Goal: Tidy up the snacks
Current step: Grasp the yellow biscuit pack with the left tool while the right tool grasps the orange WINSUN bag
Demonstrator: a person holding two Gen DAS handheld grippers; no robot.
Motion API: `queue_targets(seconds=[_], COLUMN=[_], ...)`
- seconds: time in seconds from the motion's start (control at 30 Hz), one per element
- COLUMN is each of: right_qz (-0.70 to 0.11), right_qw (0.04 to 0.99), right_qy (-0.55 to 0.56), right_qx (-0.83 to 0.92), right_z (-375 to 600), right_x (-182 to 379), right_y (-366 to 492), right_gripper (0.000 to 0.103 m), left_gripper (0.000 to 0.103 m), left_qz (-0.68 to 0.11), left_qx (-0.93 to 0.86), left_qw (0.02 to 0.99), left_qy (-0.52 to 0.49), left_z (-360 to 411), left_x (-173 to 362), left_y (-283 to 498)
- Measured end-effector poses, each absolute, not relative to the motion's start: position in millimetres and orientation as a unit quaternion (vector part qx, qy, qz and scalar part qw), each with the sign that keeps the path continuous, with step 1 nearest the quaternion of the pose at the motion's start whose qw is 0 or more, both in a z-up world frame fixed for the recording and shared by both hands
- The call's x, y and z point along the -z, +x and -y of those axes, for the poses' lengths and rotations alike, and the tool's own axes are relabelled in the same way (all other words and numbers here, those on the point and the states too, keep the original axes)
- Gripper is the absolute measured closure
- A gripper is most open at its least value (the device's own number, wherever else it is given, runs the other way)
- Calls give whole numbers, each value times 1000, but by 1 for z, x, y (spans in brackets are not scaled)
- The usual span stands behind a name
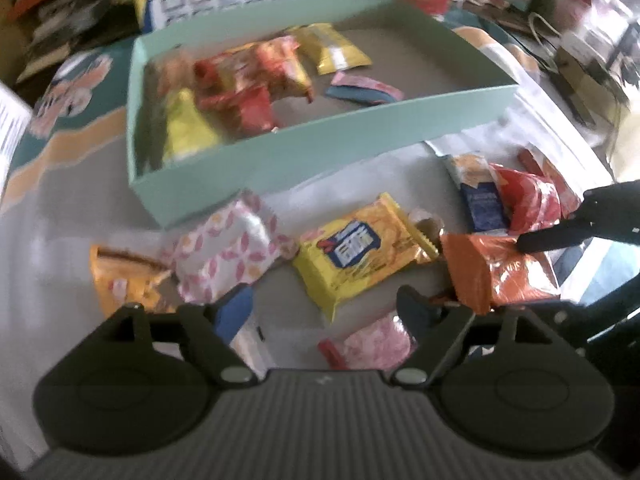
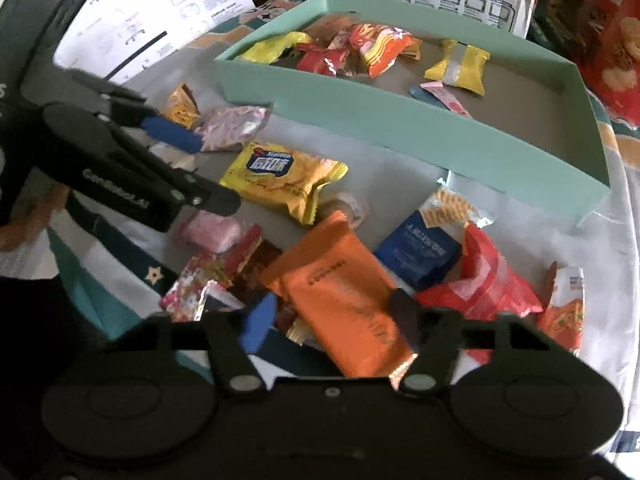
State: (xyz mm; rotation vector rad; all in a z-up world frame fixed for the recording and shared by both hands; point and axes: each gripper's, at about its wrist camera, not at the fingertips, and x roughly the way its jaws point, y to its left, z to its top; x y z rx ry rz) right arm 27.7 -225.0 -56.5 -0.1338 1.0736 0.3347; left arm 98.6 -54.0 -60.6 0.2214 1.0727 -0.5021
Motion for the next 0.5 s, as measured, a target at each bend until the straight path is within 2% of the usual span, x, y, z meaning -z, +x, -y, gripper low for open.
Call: queue_targets(seconds=[0.1, 0.3, 0.37, 0.43, 0.5], right_qz=[-509, -513, -511, -507, -512], right_qw=[847, 845, 846, 847, 841], right_qy=[-32, -15, -25, -40, -48], right_qx=[-148, -148, -152, -153, -167], right_z=[235, 241, 242, 243, 244], right_x=[53, 53, 53, 53, 55], right_y=[28, 29, 32, 37, 43], right_gripper=[61, 61, 54, 50, 49], left_gripper=[22, 19, 25, 45, 48], left_qz=[-498, -480, -481, -479, -480], left_qx=[254, 313, 328, 333, 343], left_qw=[819, 788, 777, 774, 773], left_qy=[131, 224, 242, 248, 235], left_z=[68, 107, 114, 115, 111], left_x=[60, 67, 72, 75, 74], left_y=[106, 115, 117, 117, 115])
